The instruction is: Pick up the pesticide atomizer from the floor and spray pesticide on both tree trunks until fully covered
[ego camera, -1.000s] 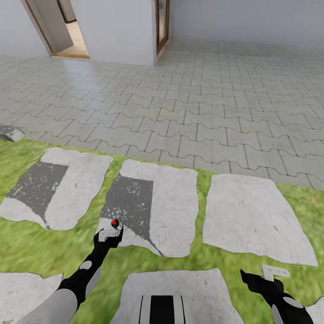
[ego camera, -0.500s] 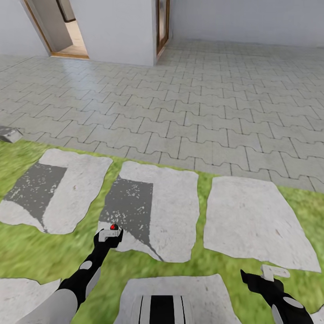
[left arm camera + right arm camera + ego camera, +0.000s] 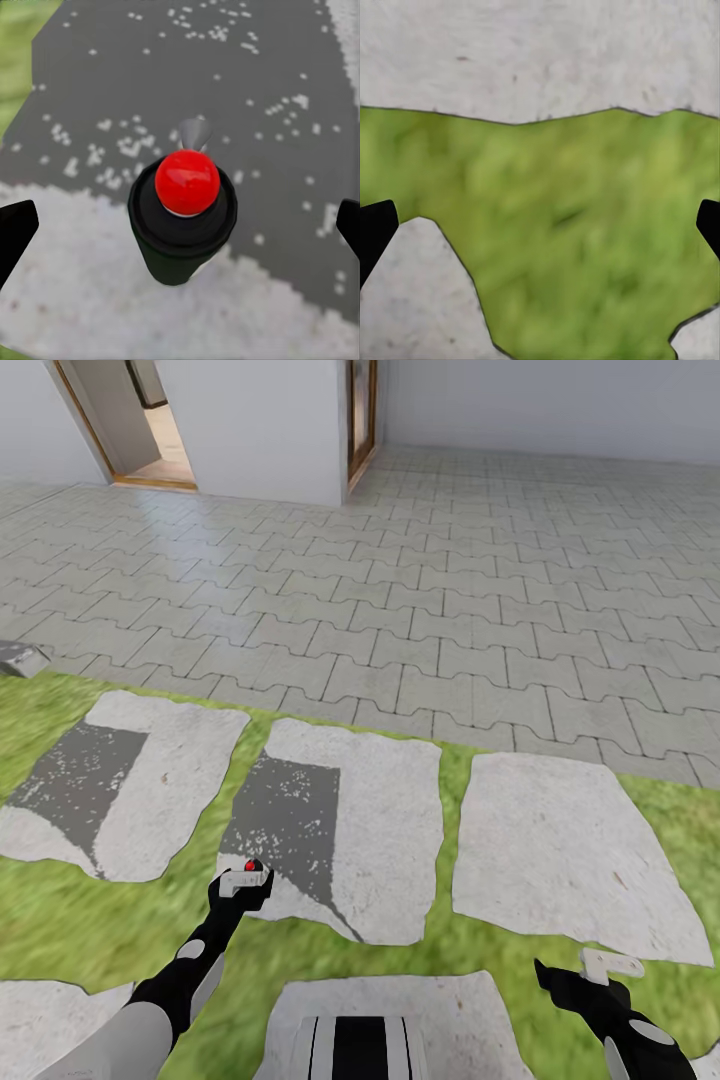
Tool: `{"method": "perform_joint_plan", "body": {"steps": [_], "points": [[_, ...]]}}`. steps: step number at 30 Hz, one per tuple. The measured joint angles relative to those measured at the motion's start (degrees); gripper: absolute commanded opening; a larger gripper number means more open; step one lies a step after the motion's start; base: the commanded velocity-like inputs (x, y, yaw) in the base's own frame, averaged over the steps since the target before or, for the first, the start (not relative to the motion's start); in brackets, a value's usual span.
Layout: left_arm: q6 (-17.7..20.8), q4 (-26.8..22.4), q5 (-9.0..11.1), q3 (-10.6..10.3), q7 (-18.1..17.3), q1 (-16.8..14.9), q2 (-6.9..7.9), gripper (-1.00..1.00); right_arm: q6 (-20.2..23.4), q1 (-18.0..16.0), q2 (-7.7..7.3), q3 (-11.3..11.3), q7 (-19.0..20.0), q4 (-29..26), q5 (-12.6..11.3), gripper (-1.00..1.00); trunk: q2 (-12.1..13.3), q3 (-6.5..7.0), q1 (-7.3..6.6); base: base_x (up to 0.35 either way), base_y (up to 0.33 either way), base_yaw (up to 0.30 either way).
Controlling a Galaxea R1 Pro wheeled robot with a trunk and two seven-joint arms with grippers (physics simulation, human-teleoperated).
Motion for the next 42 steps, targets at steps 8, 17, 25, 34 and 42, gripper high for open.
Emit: {"method": "perform_joint_plan", "body": {"steps": [8,17,25,34,42], "points": [[0.0,0.0,0.0,0.0,0.0,0.0,0.00,1.00,0.0,0.0,-0.05,0.0,0.0,0.0,0.0,1.00,0.0,-0.57,0.00,0.002,0.000,0.000],[0.0,0.0,0.0,0.0,0.0,0.0,0.00,1.00,0.0,0.0,-0.03,0.0,0.0,0.0,0.0,1.00,0.0,-1.29,0.00,0.000,0.000,0.000],[0.0,0.0,0.0,0.0,0.0,0.0,0.00,1.00,0.0,0.0,0.00,0.0,0.0,0.0,0.0,1.00,0.0,-1.38,0.00,0.000,0.000,0.000],[-2.5,0.0,-0.1,0.0,0.0,1.0,0.01,1.00,0.0,0.0,-0.01,0.0,0.0,0.0,0.0,1.00,0.0,-1.44,0.00,0.000,0.000,0.000],[-3.0,0.0,-0.1,0.0,0.0,1.1,0.00,1.00,0.0,0.0,0.00,0.0,0.0,0.0,0.0,1.00,0.0,-1.70,0.00,0.006,0.000,0.000]]}}
